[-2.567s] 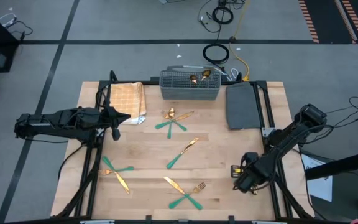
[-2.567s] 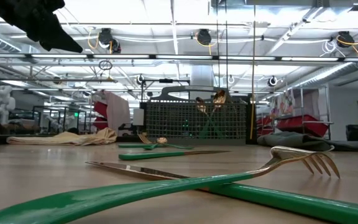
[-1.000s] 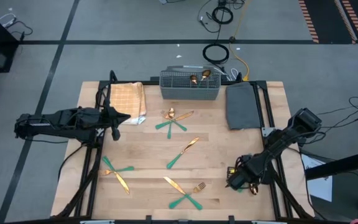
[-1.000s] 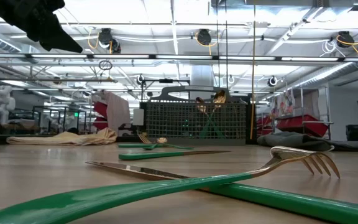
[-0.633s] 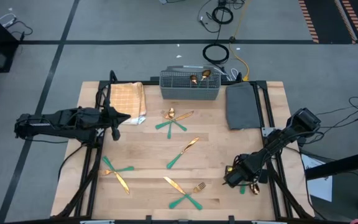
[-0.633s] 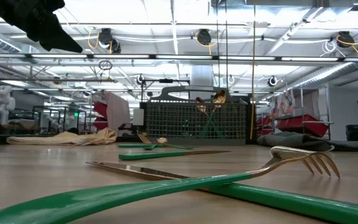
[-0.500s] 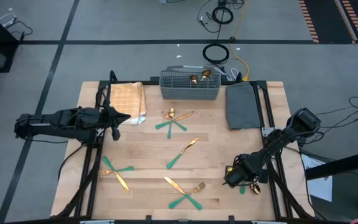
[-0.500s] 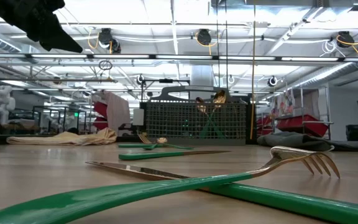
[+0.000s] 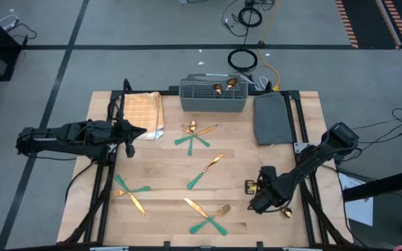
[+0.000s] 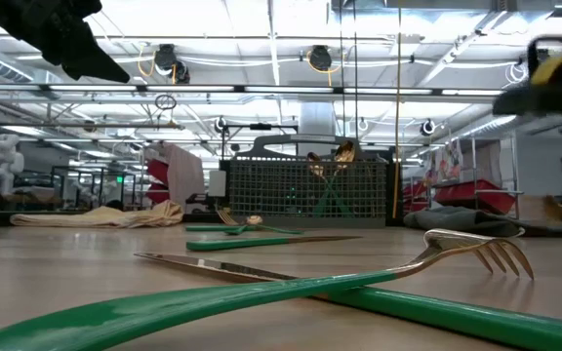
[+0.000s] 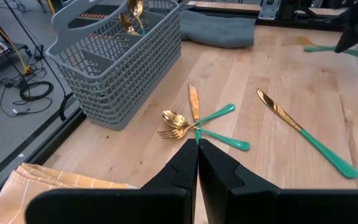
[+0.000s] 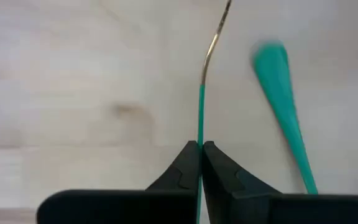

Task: Sort silverware
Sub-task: Put the fork into the right section of the dish rack

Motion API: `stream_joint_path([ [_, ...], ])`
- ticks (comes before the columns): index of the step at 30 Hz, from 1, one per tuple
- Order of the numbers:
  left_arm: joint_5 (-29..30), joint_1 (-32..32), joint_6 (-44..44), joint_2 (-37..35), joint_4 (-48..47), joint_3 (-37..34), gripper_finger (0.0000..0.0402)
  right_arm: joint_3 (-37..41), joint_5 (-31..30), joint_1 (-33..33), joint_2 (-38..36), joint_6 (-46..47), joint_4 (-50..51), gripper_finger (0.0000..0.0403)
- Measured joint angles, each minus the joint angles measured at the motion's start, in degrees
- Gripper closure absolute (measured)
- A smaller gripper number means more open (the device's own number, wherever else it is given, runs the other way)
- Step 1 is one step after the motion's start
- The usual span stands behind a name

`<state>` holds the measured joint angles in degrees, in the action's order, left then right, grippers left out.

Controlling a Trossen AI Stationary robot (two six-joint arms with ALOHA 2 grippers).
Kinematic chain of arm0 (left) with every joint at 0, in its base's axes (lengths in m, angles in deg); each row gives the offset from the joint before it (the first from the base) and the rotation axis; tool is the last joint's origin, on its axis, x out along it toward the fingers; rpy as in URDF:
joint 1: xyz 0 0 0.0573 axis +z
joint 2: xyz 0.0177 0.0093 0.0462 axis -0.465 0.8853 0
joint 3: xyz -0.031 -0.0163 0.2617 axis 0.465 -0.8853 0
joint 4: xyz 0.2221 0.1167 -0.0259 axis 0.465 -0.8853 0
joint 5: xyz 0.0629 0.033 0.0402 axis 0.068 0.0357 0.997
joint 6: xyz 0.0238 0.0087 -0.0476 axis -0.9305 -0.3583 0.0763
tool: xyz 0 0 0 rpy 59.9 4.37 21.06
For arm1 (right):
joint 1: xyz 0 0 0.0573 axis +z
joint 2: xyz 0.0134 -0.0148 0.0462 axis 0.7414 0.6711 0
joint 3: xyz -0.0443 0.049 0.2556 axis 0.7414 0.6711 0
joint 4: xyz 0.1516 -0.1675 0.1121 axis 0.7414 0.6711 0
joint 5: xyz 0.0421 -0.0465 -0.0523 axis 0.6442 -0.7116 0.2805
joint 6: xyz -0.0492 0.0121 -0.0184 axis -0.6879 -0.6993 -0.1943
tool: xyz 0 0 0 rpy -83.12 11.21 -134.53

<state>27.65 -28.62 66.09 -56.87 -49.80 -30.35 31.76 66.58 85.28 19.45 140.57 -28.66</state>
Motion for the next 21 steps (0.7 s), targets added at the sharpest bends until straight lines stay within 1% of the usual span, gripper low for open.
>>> stream_joint_path([
  [4, 0.0, 0.0, 0.0, 0.0, 0.0, 0.0, 0.0381, -3.5, -7.5, -0.8, 0.0, -2.2, 2.9, 0.0401],
  [7, 0.0, 0.0, 0.0, 0.0, 0.0, 0.0, 0.0381, -5.6, -14.5, -1.7, 0.0, -4.3, 5.6, 0.0401],
  [12, 0.0, 0.0, 0.0, 0.0, 0.0, 0.0, 0.0381, -7.2, -31.1, -5.6, -0.1, -9.5, 7.4, 0.0401],
  [14, 0.0, 0.0, 0.0, 0.0, 0.0, 0.0, 0.0381, -7.6, -37.5, -7.9, -0.1, -11.9, 7.3, 0.0402],
  [16, 0.0, 0.0, 0.0, 0.0, 0.1, 0.0, 0.0381, -8.1, -42.2, -10.7, -0.1, -15.2, 6.9, 0.0402],
  [21, 0.0, 0.0, 0.0, 0.0, 0.1, 0.0, 0.0381, -10.9, -51.6, -19.2, -0.2, -26.9, 6.4, 0.0402],
])
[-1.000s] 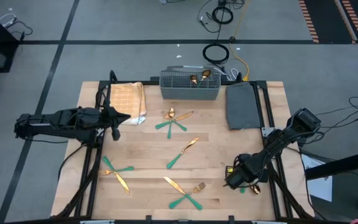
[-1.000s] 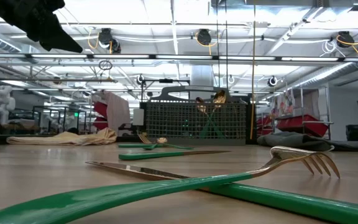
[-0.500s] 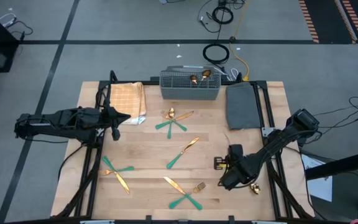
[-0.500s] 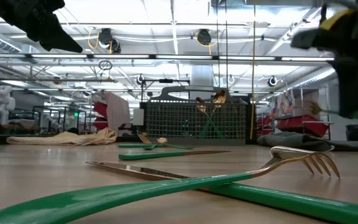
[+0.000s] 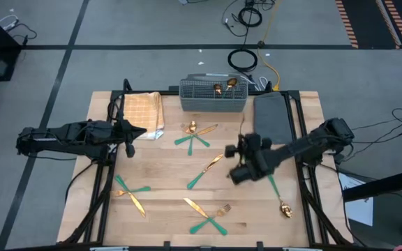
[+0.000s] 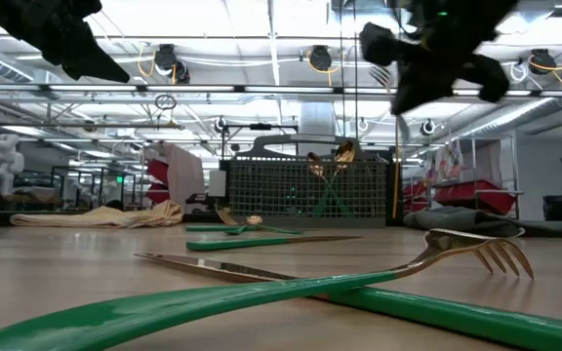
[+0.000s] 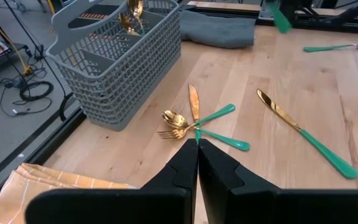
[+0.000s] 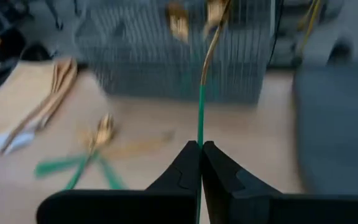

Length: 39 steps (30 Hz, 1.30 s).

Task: Sort silverware
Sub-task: Put the fork into the right section of the dish rack

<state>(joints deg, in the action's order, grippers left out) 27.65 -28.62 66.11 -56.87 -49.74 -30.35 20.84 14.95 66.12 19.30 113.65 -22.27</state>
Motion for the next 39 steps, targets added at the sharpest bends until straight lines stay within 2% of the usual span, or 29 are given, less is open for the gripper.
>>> stream_joint_path([
  [6, 0.0, 0.0, 0.0, 0.0, 0.0, 0.0, 0.0381, -4.0, -13.7, -10.6, -0.1, -14.4, -0.6, 0.0402],
  [8, 0.0, 0.0, 0.0, 0.0, 0.0, 0.0, 0.0381, -4.6, -17.0, -13.8, -0.1, -17.9, -1.1, 0.0402],
  [11, 0.0, 0.0, 0.0, 0.0, 0.0, 0.0, 0.0381, -4.6, -18.8, -18.7, -0.1, -21.5, -1.8, 0.0402],
  [16, 0.0, 0.0, 0.0, 0.0, 0.0, 0.0, 0.0381, -4.6, -15.8, -26.8, -0.1, -25.4, -3.6, 0.0403],
  [19, 0.0, 0.0, 0.0, 0.0, 0.0, 0.0, 0.0381, -4.5, -14.0, -30.1, -0.1, -31.3, -9.0, 0.0403],
  [27, 0.0, 0.0, 0.0, 0.0, 0.0, 0.0, 0.0381, -3.9, -10.0, -35.4, -0.1, -63.5, -38.5, 0.0403],
  [29, 0.0, 0.0, -0.1, 0.0, 0.0, 0.0, 0.0381, -3.3, -8.7, -36.3, -0.1, -69.0, -44.4, 0.0403],
  [33, 0.0, 0.0, -0.1, 0.0, 0.0, 0.0, 0.0381, -1.0, -4.2, -37.9, -0.1, -73.4, -52.9, 0.0403],
  [36, 0.0, 0.0, -0.1, 0.0, 0.0, 0.0, 0.0381, 2.4, -3.2, -38.9, -0.1, -74.5, -56.2, 0.0403],
  [39, 0.0, 0.0, -0.1, 0.0, 0.0, 0.0, 0.0381, 5.3, 0.6, -40.3, -0.2, -74.5, -59.2, 0.0403],
])
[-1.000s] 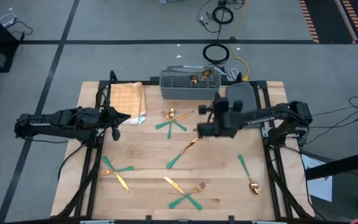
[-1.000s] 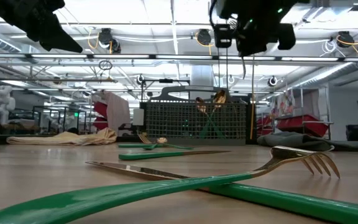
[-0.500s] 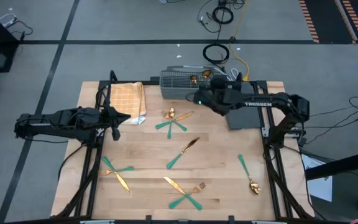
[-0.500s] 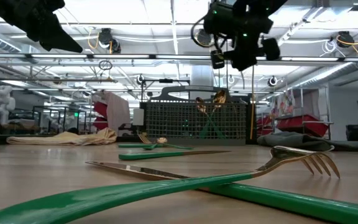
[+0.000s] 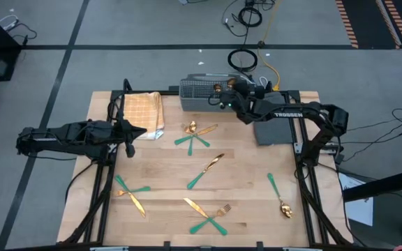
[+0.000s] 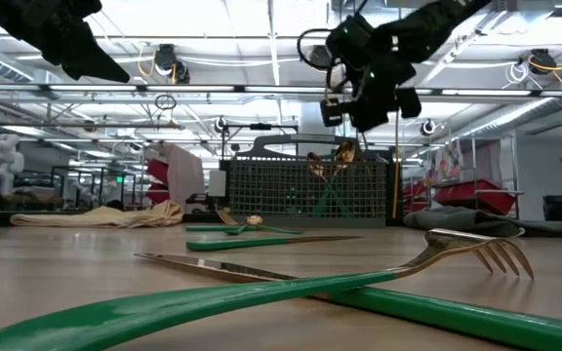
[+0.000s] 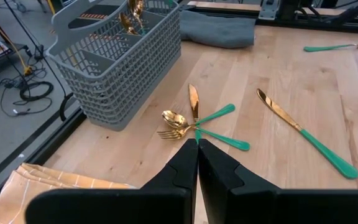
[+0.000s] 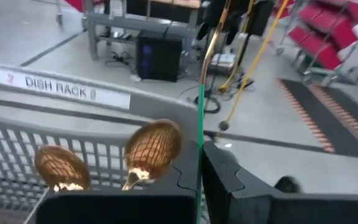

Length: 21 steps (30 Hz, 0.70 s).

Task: Sort silverware
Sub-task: Put the fork into the right section of the dish rack

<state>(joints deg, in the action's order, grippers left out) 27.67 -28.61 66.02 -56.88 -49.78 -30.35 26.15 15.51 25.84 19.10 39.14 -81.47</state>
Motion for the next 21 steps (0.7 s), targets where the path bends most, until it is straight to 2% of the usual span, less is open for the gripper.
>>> stream_joint_path([
  [8, 0.0, 0.0, 0.0, 0.0, 0.0, 0.0, 0.0381, 7.1, 7.6, -2.6, -0.1, -2.2, -18.0, 0.0403],
  [15, 0.0, 0.0, 0.0, 0.0, 0.0, 0.0, 0.0381, 11.0, 8.3, -3.2, -0.1, 1.1, -18.7, 0.0403],
  [21, 0.0, 0.0, 0.0, 0.0, 0.0, 0.0, 0.0381, 11.3, 8.8, -3.2, -0.1, 2.7, -18.8, 0.0400],
])
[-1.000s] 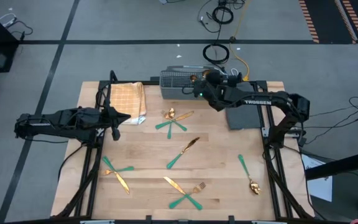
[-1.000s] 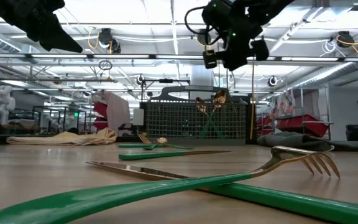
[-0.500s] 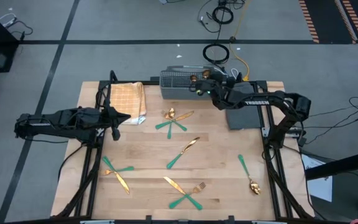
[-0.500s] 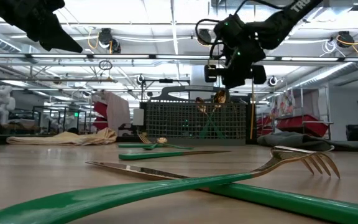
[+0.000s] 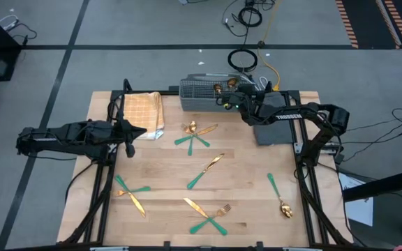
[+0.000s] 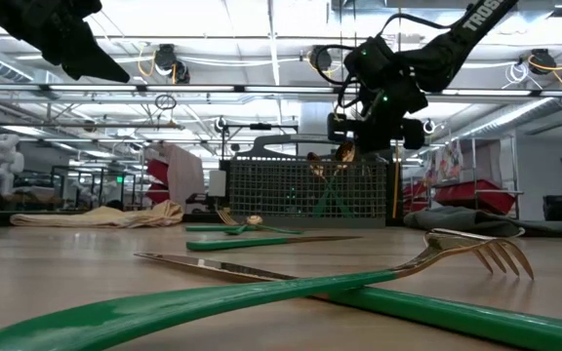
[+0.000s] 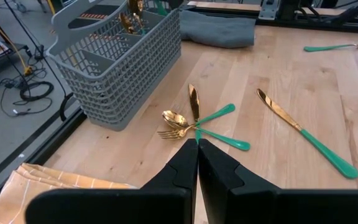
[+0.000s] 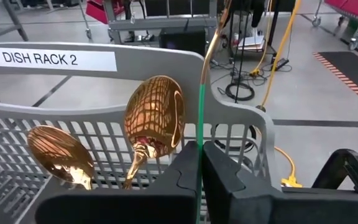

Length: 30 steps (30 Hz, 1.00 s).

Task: Sort silverware
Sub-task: Put the fork into the right section of the dish rack, then put the knife into the middle left section of the dish rack

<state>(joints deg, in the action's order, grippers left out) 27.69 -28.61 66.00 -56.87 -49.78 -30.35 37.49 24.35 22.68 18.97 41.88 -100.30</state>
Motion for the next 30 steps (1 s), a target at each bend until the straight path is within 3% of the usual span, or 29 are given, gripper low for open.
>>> stream_joint_path([
  [16, 0.0, 0.0, 0.0, 0.0, 0.0, 0.0, 0.0381, 0.0, 0.5, 0.6, -0.3, -0.5, 0.5, 0.0305],
  [24, 0.0, 0.0, 0.0, 0.0, 0.0, 0.0, 0.0381, 0.0, -1.4, 5.2, -8.9, -12.7, -2.0, 0.0296],
  [27, 0.0, 0.0, 0.0, 0.0, 0.0, 0.0, 0.0381, -0.1, 3.7, 9.0, -17.0, -18.3, 2.5, 0.0297],
  [30, 0.0, 0.0, 0.0, 0.0, -0.1, 0.0, 0.0381, -2.6, 14.3, 13.5, -26.7, -13.9, 19.0, 0.0297],
])
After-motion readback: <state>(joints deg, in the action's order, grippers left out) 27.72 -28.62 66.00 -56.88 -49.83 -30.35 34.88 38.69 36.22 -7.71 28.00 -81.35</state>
